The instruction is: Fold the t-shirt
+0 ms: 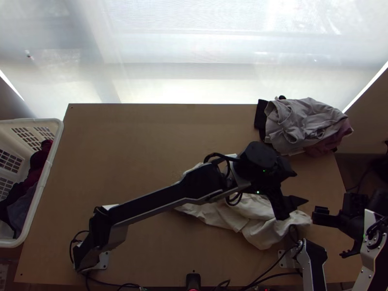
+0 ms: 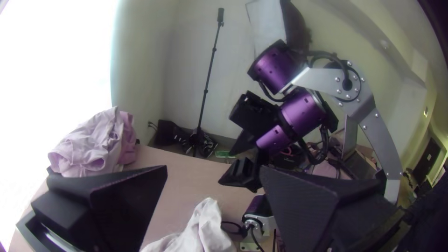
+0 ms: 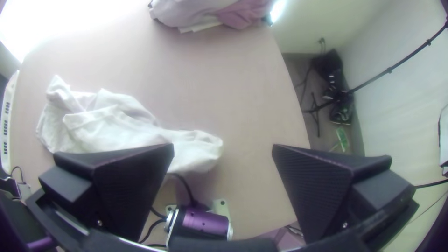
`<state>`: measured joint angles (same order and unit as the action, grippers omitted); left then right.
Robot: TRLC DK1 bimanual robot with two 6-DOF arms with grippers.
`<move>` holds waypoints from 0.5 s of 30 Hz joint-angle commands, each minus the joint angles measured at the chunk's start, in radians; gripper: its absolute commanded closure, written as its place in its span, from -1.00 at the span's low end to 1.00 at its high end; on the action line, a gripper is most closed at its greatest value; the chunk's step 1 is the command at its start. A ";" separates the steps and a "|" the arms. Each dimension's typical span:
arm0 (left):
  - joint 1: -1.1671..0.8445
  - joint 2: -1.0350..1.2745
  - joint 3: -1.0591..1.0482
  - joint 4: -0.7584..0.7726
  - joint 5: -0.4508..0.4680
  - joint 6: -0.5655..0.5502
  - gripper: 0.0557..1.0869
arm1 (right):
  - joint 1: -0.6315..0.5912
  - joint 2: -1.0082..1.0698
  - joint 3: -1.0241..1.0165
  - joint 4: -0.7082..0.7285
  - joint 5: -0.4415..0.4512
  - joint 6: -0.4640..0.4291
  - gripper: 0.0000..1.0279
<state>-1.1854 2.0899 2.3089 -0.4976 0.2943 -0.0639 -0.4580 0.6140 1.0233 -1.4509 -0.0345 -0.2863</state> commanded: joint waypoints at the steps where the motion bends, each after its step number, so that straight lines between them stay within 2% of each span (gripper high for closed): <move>1: 0.116 -0.060 -0.051 -0.137 -0.003 0.093 -0.90 | -0.004 0.013 -0.008 -0.003 -0.002 -0.010 -0.90; 3: 0.188 -0.097 -0.115 -0.312 0.009 0.208 -0.90 | 0.033 0.029 -0.015 -0.003 -0.010 0.003 -0.90; 5: 0.276 -0.096 -0.148 -0.519 0.008 0.271 -0.90 | 0.088 0.049 -0.019 -0.002 -0.013 0.024 -0.90; 7: 0.359 -0.125 -0.235 -0.631 0.008 0.366 -0.90 | 0.153 0.069 -0.019 -0.002 -0.019 0.052 -0.90; 11: 0.475 -0.226 -0.506 -0.596 -0.026 0.524 -0.90 | 0.286 0.086 -0.026 0.003 -0.025 0.128 -0.90; 15: 0.480 -0.295 -0.718 -0.374 -0.230 0.691 -0.90 | 0.346 0.096 -0.025 0.015 -0.025 0.154 -0.90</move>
<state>-0.8055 1.9022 1.9053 -0.9916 0.2440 0.3885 -0.2367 0.6834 1.0008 -1.4483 -0.0544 -0.1890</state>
